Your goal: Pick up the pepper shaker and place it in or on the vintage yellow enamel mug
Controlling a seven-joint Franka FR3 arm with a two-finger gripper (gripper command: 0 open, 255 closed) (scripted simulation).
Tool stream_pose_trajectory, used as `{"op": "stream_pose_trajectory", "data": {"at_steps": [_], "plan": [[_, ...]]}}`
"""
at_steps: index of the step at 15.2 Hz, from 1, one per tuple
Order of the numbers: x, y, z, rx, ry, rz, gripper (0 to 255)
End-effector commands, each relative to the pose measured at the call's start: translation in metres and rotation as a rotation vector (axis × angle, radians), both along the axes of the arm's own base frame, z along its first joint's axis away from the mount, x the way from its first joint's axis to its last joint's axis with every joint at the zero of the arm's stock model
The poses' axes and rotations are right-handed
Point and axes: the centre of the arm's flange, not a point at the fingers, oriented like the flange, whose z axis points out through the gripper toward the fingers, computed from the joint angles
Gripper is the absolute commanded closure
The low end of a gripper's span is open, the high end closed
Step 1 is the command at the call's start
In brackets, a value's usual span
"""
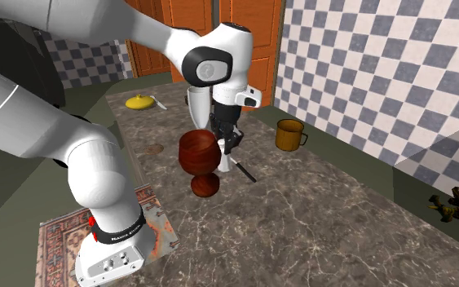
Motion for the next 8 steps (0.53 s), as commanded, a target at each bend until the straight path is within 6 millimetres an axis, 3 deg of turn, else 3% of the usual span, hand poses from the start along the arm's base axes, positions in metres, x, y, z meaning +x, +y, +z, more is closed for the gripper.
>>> {"op": "stream_pose_trajectory", "data": {"at_steps": [1, 8], "plan": [[0.000, 0.000, 0.010, 0.000, 0.000, 0.000, 255], [0.000, 0.000, 0.047, 0.000, 0.000, 0.000, 255]]}}
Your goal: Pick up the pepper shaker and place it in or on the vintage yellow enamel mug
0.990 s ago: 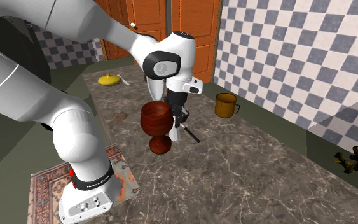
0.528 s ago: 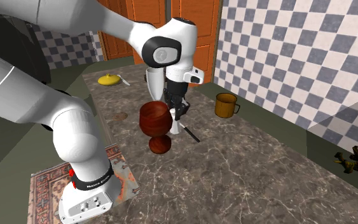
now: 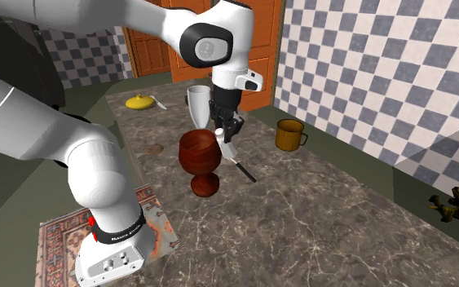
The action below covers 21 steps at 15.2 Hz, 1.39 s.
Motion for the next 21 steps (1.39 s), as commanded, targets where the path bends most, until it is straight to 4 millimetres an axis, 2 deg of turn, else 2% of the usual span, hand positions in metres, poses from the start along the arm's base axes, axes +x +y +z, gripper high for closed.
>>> {"op": "stream_pose_trajectory", "data": {"at_steps": [1, 13, 21], "plan": [[0.000, 0.000, 0.010, 0.000, 0.001, 0.000, 255], [0.000, 0.000, 0.071, 0.000, 0.001, 0.000, 255], [0.105, 0.008, 0.080, 0.000, 0.001, 0.000, 255]]}}
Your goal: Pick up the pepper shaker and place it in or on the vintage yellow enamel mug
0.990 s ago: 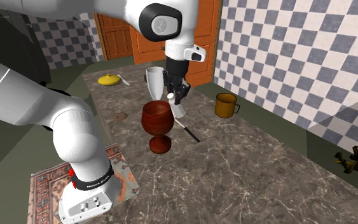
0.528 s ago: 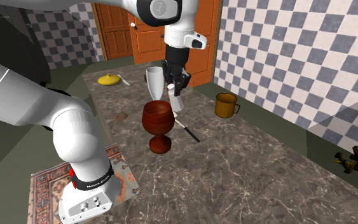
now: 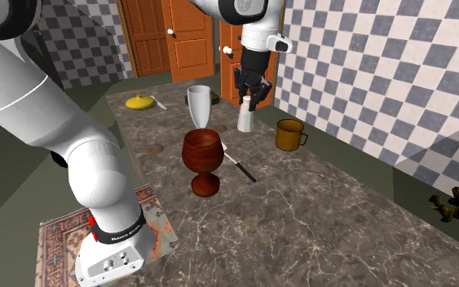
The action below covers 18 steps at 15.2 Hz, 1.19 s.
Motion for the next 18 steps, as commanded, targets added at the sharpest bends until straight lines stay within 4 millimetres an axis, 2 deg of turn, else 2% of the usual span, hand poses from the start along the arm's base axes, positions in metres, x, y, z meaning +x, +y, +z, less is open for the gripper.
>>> {"op": "stream_pose_trajectory", "data": {"at_steps": [1, 18], "plan": [[0.025, 0.002, 0.004, 0.000, 0.000, 0.000, 255], [0.246, 0.018, 0.024, 0.000, 0.000, 0.000, 255]]}}
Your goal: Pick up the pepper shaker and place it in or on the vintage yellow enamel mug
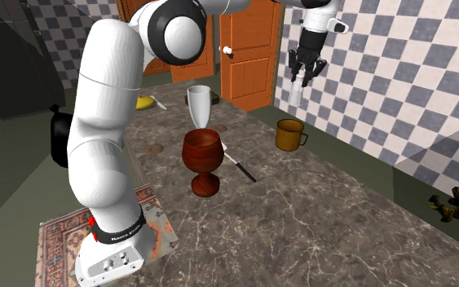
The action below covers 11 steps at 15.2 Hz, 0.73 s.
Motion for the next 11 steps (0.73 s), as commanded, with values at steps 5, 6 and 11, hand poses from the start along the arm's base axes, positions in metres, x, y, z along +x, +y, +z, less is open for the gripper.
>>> {"op": "stream_pose_trajectory", "data": {"at_steps": [5, 6, 11], "plan": [[0.010, 0.002, -0.027, 0.000, -0.001, 0.000, 255], [0.010, 0.002, -0.032, 0.000, -0.001, 0.000, 255], [0.010, 0.002, -0.059, 0.000, -0.001, 0.000, 255]]}}
